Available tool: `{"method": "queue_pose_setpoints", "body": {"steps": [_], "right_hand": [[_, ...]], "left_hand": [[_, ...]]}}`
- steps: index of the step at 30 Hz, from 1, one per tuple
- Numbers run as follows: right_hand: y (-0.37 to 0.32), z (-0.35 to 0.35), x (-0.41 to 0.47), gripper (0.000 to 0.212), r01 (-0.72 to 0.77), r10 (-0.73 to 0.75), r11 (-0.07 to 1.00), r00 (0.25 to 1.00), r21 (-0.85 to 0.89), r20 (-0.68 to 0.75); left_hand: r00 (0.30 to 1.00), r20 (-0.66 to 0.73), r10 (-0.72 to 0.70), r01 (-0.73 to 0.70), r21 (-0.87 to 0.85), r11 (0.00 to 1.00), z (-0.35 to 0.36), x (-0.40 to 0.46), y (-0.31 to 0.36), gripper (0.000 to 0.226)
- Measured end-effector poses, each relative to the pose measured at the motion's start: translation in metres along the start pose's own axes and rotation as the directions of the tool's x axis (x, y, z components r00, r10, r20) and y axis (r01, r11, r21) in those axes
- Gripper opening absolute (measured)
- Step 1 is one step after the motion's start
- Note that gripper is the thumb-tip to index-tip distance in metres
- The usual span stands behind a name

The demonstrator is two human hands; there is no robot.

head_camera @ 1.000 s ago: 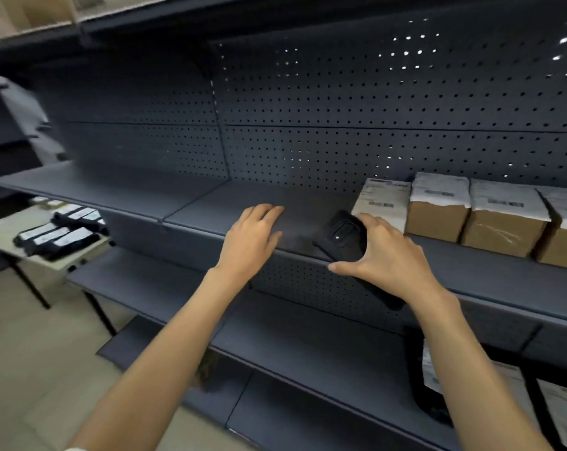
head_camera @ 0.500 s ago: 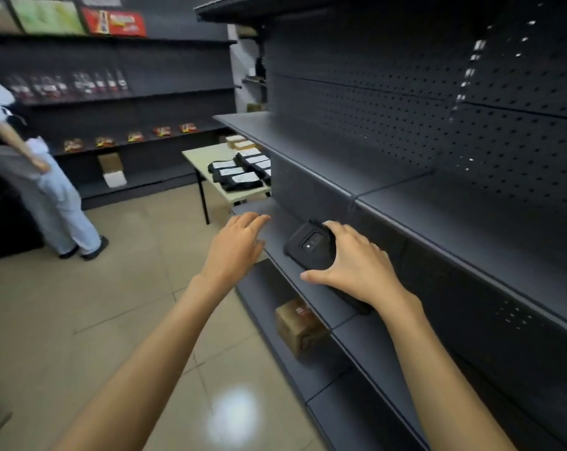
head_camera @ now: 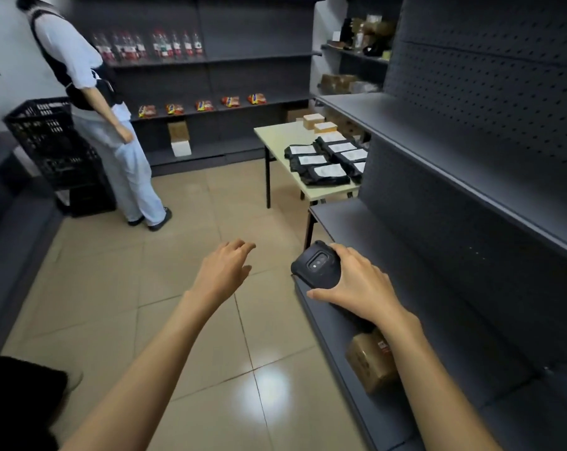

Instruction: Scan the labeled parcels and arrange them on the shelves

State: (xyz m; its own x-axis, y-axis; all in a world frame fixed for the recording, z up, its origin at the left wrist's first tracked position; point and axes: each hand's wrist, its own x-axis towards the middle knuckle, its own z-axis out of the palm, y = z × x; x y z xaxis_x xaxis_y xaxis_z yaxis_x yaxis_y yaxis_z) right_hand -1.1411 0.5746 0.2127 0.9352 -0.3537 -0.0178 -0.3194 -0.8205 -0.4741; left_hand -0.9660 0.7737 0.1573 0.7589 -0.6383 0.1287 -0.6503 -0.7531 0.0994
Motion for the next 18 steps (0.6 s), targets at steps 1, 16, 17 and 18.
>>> {"method": "queue_pose_setpoints", "body": {"steps": [1, 16, 17, 18], "right_hand": [[0.0, 0.009, 0.015, 0.086, -0.014, 0.014, 1.0, 1.0, 0.012, 0.014], [-0.028, 0.082, 0.376, 0.078, -0.016, 0.004, 0.994, 0.994, 0.106, 0.112], [-0.033, 0.083, 0.404, 0.077, -0.012, -0.001, 0.994, 0.994, 0.113, 0.111], [-0.039, 0.084, 0.431, 0.076, -0.006, -0.008, 0.992, 0.994, 0.123, 0.111]], "left_hand": [[1.0, 0.015, -0.004, 0.004, -0.013, 1.0, 0.01, 0.009, -0.01, 0.051], [0.987, 0.14, -0.078, 0.08, -0.007, 0.997, 0.08, 0.264, -0.177, 0.05], [0.986, 0.145, -0.083, 0.084, -0.001, 0.997, 0.079, 0.287, -0.188, 0.05], [0.986, 0.142, -0.088, 0.089, 0.0, 0.996, 0.079, 0.309, -0.2, 0.049]]}}
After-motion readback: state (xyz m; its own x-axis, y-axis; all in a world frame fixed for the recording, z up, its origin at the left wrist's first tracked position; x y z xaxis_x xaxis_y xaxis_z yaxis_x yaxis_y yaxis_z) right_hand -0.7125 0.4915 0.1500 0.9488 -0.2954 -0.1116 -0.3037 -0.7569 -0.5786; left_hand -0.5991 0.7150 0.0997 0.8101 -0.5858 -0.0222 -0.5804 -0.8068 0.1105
